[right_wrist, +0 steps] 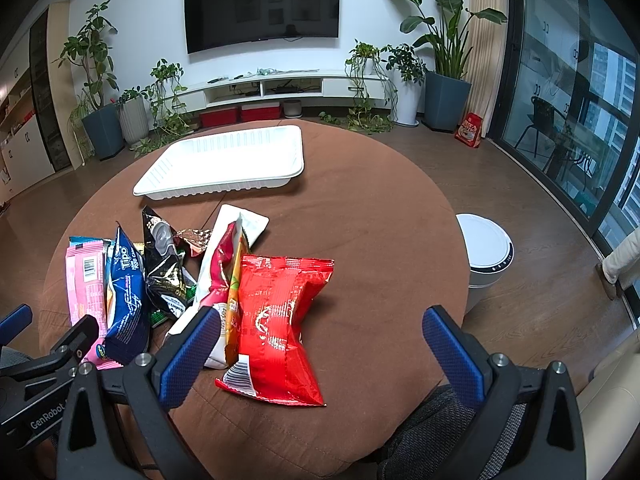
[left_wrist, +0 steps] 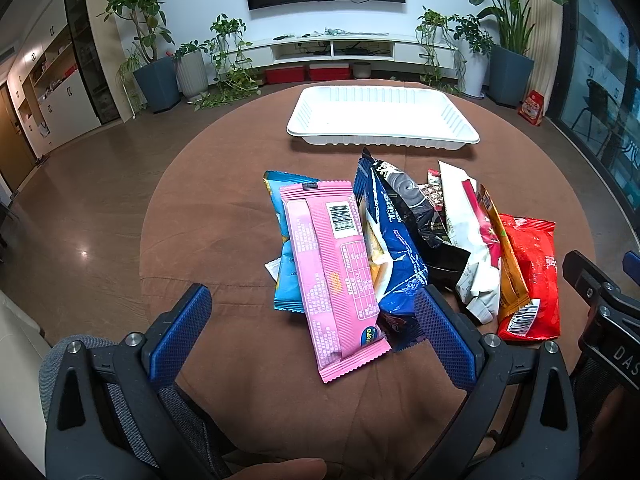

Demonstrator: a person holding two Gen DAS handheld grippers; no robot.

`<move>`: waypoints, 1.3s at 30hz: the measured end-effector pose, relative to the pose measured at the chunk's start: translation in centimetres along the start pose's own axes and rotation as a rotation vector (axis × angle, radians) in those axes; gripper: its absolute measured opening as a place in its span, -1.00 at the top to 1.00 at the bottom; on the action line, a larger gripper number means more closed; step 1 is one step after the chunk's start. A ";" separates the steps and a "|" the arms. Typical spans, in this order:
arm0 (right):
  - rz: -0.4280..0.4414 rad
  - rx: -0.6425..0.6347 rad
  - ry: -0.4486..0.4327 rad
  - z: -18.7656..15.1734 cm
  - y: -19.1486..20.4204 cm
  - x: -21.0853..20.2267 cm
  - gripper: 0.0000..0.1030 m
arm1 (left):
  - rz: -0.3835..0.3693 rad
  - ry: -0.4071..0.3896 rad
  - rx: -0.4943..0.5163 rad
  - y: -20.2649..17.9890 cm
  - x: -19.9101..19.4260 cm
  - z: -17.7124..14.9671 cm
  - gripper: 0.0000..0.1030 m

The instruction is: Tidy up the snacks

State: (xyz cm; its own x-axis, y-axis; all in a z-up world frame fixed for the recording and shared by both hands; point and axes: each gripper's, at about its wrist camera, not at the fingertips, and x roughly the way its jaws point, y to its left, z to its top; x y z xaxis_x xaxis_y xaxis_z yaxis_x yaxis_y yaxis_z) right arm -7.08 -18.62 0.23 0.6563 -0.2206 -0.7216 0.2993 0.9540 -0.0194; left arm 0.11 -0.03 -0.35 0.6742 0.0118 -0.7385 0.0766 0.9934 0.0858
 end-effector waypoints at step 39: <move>0.366 0.121 0.132 1.1 -4.1 2.8 -0.98 | -0.081 0.050 0.011 6.0 2.3 -0.1 -0.99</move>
State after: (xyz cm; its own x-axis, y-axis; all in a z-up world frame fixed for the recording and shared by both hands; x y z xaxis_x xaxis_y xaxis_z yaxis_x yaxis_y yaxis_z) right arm -5.75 -23.39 -0.94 0.6426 0.1646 -0.7483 0.1472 0.9319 0.3314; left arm 2.04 5.93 -1.56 0.6280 -0.0627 -0.7757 0.1376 0.9900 0.0314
